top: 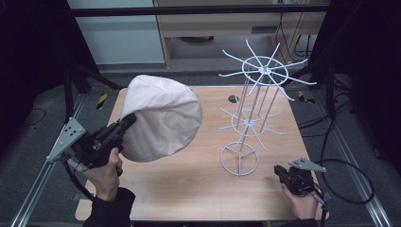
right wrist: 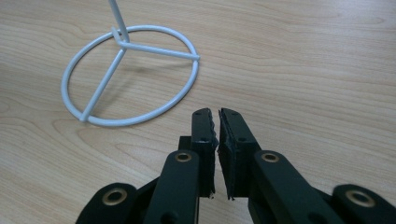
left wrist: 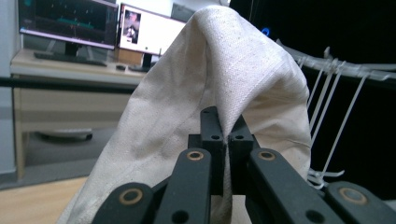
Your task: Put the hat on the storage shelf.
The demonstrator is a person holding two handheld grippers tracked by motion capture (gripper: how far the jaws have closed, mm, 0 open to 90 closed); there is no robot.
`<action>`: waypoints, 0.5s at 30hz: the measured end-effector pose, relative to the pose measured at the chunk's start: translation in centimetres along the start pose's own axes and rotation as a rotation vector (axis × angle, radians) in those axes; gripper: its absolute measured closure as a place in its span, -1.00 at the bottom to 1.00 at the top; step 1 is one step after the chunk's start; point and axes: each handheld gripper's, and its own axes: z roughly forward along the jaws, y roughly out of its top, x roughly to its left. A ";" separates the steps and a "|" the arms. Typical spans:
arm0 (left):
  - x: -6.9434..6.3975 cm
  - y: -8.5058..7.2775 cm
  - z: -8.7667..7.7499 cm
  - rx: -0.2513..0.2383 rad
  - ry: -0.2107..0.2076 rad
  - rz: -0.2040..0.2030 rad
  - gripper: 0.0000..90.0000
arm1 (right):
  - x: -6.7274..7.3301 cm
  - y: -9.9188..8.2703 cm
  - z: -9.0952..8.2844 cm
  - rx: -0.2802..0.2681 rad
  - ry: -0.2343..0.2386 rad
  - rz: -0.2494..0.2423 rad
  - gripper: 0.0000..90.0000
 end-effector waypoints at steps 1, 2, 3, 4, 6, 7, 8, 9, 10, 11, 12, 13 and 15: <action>0.0 0.0 0.0 0.000 0.000 0.000 0.98 | 0.0 0.0 0.0 0.000 0.000 0.000 0.88; -0.2 0.3 0.0 -0.016 -0.005 -0.004 0.98 | 0.0 0.0 0.0 0.000 0.000 -0.001 0.88; -0.3 0.6 0.0 -0.027 -0.013 -0.008 0.98 | 0.0 0.0 0.0 0.000 0.000 -0.001 0.88; -0.6 1.1 0.1 -0.049 -0.023 -0.012 0.98 | 0.0 0.0 0.0 0.002 0.000 0.003 0.88; -0.8 1.6 0.2 -0.065 -0.035 -0.016 0.98 | 0.0 0.0 0.0 0.002 0.000 0.003 0.88; -1.0 1.7 0.3 -0.072 -0.037 -0.015 0.98 | 0.0 0.0 0.0 0.001 0.000 0.001 0.87; -1.0 1.7 0.3 -0.072 -0.037 -0.015 0.98 | 0.0 0.0 0.0 0.001 0.000 0.001 0.87; -1.2 2.0 0.5 -0.085 -0.045 -0.013 0.98 | 0.0 0.0 0.0 0.001 0.000 0.002 0.87; -1.3 2.1 0.6 -0.093 -0.046 -0.011 0.98 | 0.0 0.0 0.0 0.001 0.000 0.002 0.87; -1.3 2.1 0.6 -0.093 -0.046 -0.011 0.98 | 0.0 0.0 0.0 0.001 0.000 0.002 0.87; -1.4 2.2 0.7 -0.115 -0.052 -0.017 0.98 | 0.0 0.0 0.0 0.001 0.000 0.001 0.87; -1.4 2.3 0.7 -0.124 -0.056 -0.024 0.98 | 0.0 0.0 0.0 0.001 0.000 0.002 0.87; -1.4 2.5 0.8 -0.134 -0.059 -0.029 0.98 | 0.0 0.0 0.0 0.001 0.001 0.005 0.87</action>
